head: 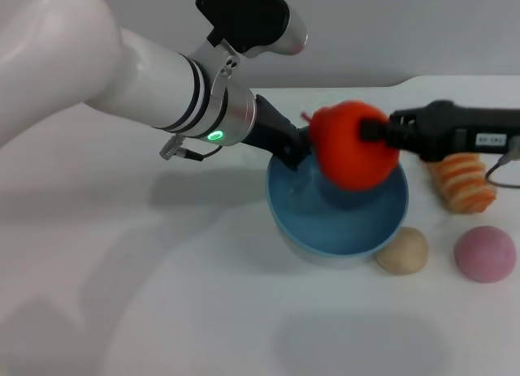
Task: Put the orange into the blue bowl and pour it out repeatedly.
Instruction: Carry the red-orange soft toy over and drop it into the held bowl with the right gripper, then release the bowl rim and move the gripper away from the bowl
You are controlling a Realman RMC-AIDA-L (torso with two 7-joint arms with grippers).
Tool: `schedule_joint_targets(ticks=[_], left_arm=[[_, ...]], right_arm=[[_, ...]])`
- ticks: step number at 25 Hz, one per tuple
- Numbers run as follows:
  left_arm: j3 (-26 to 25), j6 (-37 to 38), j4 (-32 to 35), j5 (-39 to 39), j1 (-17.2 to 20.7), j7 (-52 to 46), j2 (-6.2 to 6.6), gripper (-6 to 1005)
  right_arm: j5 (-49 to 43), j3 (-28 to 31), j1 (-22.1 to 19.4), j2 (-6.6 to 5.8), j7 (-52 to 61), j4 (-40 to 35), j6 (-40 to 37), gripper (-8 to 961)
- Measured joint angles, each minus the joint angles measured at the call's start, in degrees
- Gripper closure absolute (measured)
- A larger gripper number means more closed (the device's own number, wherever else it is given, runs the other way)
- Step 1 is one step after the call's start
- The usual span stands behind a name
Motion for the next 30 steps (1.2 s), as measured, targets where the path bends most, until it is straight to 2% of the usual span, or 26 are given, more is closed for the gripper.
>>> schedule_joint_targets(ticks=[9,15,20,30], left_arm=[[0.1,-0.3,-0.2,-0.3,0.4,-0.1,0.0,1000],[0.1,-1.0,-0.5,-0.3,0.6,-0.7,0.0,1000],[0.1,-1.5,-2.0,-0.3,0.4,-0.8,0.0,1000],[-0.1,-2.3,-6.1,-0.2,0.0,-0.8,0.0,1001]], right_arm=[[-2.6,0.1,0.9,0.21,1.5,1.8,2.0,909],[-2.2,1.8,0.2,0.16,1.4,1.6,2.0,695],[-1.3,2.8,-0.7,0.23,1.5,1.3,1.5,459],[-0.1,5.0,-2.7,0.1,1.3,1.4,1.7,429]])
